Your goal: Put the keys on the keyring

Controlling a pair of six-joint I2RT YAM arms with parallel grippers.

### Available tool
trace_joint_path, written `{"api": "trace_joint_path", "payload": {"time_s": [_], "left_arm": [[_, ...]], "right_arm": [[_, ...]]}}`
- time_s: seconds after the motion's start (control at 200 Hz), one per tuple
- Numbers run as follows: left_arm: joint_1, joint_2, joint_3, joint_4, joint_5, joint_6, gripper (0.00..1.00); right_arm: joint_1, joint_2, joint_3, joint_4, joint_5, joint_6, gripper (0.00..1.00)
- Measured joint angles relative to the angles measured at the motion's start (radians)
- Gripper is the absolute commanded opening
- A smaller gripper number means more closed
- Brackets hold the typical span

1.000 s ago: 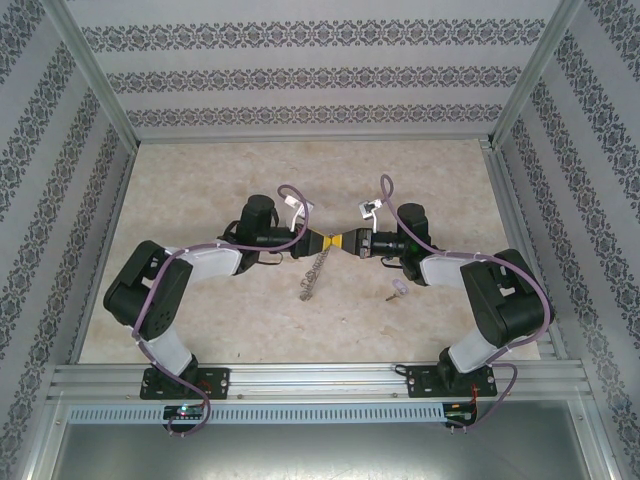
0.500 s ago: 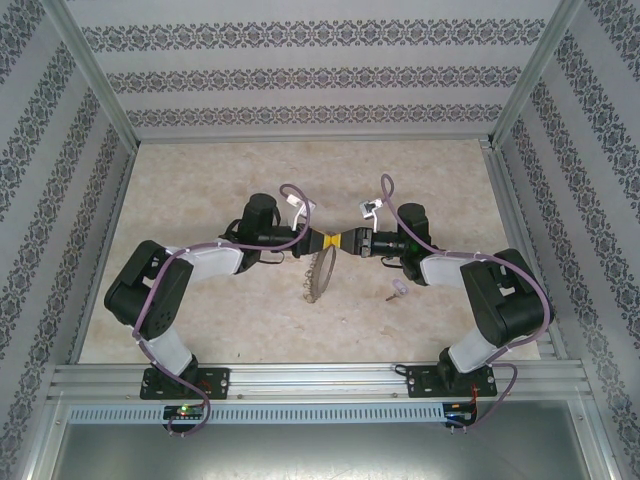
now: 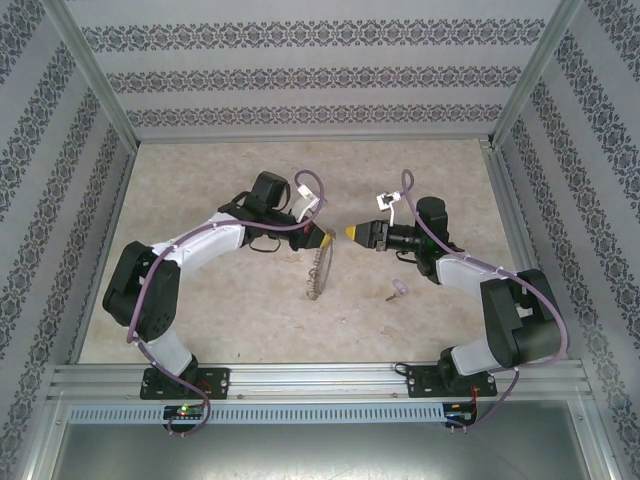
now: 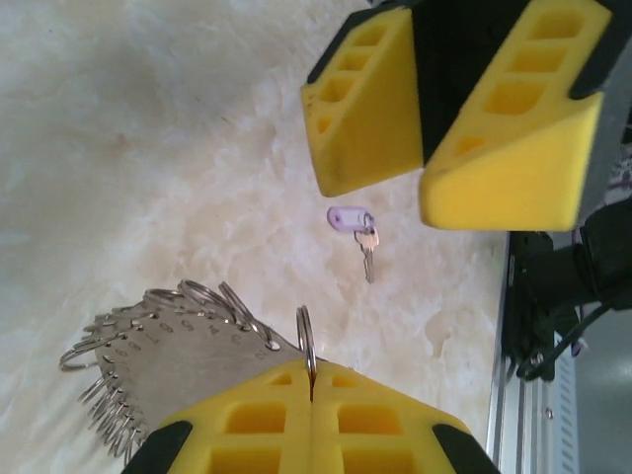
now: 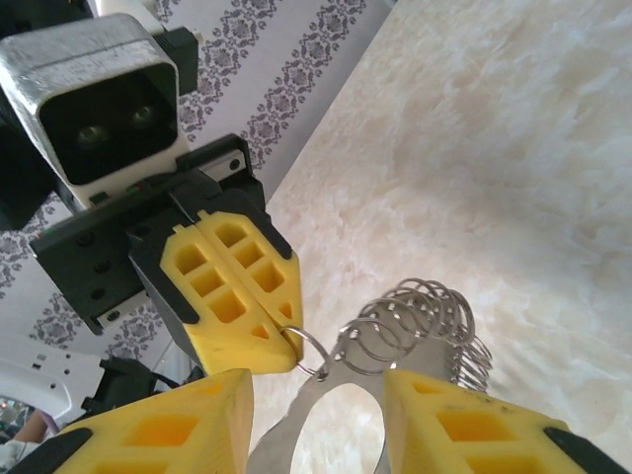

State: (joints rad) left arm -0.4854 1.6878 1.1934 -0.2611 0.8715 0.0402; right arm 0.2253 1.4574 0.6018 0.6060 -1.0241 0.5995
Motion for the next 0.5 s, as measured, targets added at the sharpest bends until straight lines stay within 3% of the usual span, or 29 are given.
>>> {"api": "trace_joint_path", "payload": {"time_s": [0.235,0.5], "left_arm": [[0.000,0.013,0.110,-0.211,0.031,0.132,0.00],[0.000,0.051,0.155,-0.301,0.064,0.192,0.00]], "right_arm": [[0.015,0.045,0.009,0.007,-0.040,-0.013,0.39],[0.067,0.082,0.040,0.031,-0.069,-0.023,0.36]]}}
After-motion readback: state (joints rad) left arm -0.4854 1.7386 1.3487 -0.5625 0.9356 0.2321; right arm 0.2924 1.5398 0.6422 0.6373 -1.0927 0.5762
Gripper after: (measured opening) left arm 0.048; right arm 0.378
